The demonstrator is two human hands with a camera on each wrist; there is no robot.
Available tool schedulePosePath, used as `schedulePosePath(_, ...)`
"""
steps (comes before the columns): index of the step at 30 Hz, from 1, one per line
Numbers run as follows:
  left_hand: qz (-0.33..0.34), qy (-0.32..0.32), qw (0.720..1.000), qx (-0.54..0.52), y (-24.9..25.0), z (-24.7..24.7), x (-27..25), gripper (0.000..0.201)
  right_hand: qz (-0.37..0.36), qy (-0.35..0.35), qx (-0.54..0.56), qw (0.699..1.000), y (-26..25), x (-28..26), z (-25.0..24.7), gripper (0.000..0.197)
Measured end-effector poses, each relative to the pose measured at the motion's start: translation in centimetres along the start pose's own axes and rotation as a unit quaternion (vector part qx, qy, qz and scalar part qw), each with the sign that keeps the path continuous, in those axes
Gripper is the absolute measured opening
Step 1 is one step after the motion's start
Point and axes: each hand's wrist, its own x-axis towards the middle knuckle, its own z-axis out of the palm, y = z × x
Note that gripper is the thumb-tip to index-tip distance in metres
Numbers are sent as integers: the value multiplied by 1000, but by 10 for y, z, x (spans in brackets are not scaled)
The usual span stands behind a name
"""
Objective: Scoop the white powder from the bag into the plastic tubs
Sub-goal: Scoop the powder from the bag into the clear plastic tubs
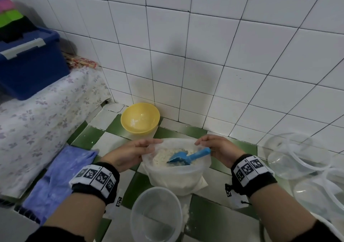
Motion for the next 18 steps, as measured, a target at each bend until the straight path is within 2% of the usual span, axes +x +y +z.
schedulePosePath(2,-8,5,1000,23,4,3,-1,42,-15,-21,-37,999,-3,1,0,20)
schedulePosePath(5,-23,14,998,50,9,4,1,35,-22,-22,-155,987,-4,6,2,21)
schedulePosePath(8,-20,28,999,-5,11,5,4,33,-7,-16,-188,982,-5,13,2,23)
schedulePosePath(9,-20,31,999,-34,11,5,5,33,8,-18,-158,987,-5,14,2,22)
schedulePosePath(11,-23,31,996,-83,9,7,6,31,47,-20,-13,999,-4,16,3,25)
schedulePosePath(14,-24,40,991,-123,3,10,7,31,121,0,209,970,-5,15,10,31)
schedulePosePath(16,-22,48,988,-145,-1,10,8,33,151,18,267,952,-4,14,15,32)
schedulePosePath(18,-27,58,986,-154,-3,10,8,33,159,44,273,948,-3,14,17,29)
